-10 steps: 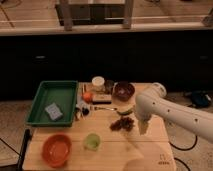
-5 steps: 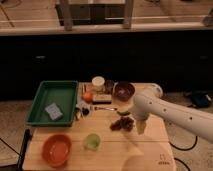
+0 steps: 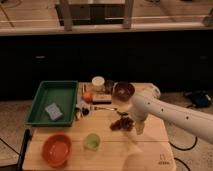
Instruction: Place grapes in red bowl
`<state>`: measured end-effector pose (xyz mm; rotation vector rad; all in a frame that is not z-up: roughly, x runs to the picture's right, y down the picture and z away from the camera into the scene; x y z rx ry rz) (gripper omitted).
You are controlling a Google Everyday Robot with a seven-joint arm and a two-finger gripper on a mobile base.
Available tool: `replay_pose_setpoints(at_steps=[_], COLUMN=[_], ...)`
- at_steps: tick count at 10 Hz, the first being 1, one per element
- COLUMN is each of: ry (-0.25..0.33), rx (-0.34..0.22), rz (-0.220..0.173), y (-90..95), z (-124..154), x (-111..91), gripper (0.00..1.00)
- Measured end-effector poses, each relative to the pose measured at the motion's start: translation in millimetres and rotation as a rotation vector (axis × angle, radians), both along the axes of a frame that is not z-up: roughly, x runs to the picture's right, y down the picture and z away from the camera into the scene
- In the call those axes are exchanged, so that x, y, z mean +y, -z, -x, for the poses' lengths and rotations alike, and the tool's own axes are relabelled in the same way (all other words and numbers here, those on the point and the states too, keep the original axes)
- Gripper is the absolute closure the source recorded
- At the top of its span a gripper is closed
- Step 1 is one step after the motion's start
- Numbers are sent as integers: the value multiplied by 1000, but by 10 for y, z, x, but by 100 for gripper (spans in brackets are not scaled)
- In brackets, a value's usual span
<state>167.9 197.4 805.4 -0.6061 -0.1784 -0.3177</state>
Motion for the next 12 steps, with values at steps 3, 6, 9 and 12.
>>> replay_pose_setpoints(at_steps=[3, 6, 9, 12], ry=[9, 11, 21, 23], rx=[-24, -50, -78, -102], rz=[6, 14, 19, 22], y=[-36, -89, -133, -173], z=[27, 34, 48, 50], x=[18, 50, 74, 102], gripper=[20, 20, 20, 20])
